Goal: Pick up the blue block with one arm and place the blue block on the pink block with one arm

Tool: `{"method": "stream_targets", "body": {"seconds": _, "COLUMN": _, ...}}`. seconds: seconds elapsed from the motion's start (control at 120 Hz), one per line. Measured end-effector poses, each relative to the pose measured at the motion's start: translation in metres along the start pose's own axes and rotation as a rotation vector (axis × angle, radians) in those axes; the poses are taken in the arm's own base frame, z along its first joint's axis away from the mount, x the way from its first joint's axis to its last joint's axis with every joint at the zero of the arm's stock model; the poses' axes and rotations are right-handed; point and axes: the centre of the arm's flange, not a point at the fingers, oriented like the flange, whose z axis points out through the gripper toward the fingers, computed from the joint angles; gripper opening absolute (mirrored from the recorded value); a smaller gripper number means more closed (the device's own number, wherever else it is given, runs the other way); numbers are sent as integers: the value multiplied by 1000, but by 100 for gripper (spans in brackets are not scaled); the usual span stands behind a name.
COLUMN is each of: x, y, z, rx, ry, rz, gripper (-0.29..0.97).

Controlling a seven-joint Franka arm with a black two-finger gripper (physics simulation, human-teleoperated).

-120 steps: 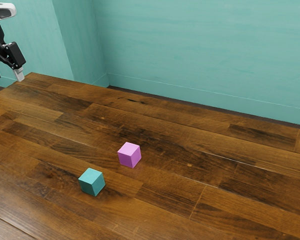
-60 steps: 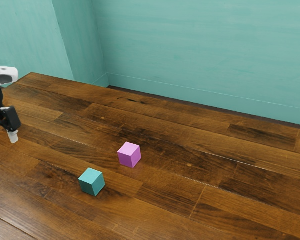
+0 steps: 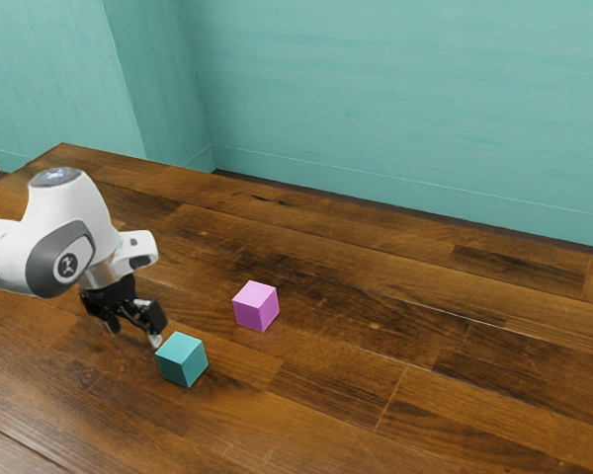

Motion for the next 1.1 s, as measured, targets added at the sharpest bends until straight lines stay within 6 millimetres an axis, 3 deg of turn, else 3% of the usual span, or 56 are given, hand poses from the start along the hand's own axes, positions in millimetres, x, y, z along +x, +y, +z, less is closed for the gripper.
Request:
{"method": "stream_targets", "body": {"seconds": 0.175, "x": 13, "y": 22, "z": 30, "rx": -23, "ry": 36, "rz": -6, "gripper": 68}}
{"method": "stream_targets", "body": {"seconds": 0.3, "x": 18, "y": 35, "z": 39, "rx": -33, "ry": 53, "rz": -3, "gripper": 68}}
{"method": "stream_targets", "body": {"seconds": 0.55, "x": 28, "y": 30, "z": 40, "rx": -33, "ry": 40, "rz": -22, "gripper": 68}}
{"method": "stream_targets", "body": {"seconds": 0.842, "x": 32, "y": 30, "z": 71, "rx": -23, "ry": -82, "rz": -17, "gripper": 68}}
{"method": "stream_targets", "body": {"seconds": 1.1, "x": 42, "y": 31, "z": 82, "rx": -13, "ry": -96, "rz": -3, "gripper": 68}}
